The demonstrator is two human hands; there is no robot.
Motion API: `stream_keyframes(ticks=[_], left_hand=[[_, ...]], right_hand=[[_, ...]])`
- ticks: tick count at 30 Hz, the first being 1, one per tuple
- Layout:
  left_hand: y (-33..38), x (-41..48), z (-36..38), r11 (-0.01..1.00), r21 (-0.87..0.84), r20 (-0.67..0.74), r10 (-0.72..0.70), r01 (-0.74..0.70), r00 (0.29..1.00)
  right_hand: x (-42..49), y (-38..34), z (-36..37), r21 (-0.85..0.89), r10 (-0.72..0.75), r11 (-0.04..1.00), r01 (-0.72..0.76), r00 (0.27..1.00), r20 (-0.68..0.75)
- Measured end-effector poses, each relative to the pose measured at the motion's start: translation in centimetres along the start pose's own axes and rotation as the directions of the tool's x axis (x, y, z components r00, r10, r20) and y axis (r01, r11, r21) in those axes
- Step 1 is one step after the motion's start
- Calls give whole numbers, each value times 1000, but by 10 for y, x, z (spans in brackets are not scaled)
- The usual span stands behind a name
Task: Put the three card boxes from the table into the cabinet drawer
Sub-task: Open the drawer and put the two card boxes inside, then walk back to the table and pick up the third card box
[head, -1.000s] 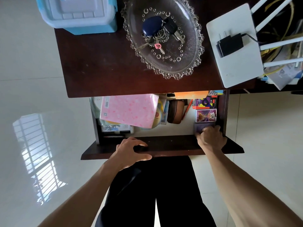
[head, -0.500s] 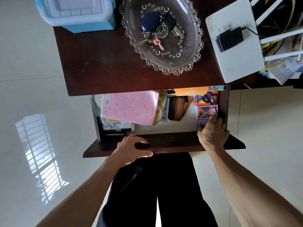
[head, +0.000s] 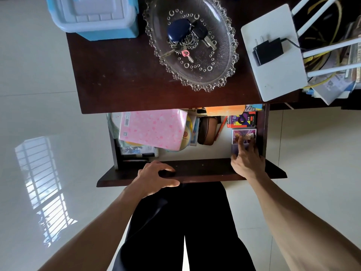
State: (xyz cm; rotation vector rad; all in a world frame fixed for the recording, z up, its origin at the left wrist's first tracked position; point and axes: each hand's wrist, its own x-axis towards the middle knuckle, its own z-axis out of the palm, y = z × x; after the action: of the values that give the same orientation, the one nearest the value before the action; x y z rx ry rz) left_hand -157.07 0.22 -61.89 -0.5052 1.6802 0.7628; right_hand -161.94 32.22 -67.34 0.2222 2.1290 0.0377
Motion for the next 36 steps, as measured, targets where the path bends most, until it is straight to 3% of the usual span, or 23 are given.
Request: stream_keyframes(ticks=[3,6,10,15,20,27,36], left_hand=[[0,0,2,1000,3,-15,-5,5,1000],[2,-8,2,999,-24,-81,20,-22,997],[8,-44,-4,994,-96,-150,29,-43,988],[17,-129,-28,991,-129,-189,-6,-19,982],[33,-255,-58,985,-172,-220,-21,-17,975],[42,-412,-90,973,-211,-217,41,-88,975],[16,-529,-95,968,-228,-256,47,-107,966]], right_hand=[[2,3,-10,-3,-7,1000,8,998,58],[-13,2,-23,208,1,978,-4,1000,15],[-65,-7,-42,521,100,853,-21,987,-125],[-162,-17,-83,734,159,667,-129,987,29],[-284,-15,-142,734,92,669,-116,993,73],[-430,10,-210,806,36,588,-61,998,50],[-560,37,-261,772,14,636,0,1000,-12]])
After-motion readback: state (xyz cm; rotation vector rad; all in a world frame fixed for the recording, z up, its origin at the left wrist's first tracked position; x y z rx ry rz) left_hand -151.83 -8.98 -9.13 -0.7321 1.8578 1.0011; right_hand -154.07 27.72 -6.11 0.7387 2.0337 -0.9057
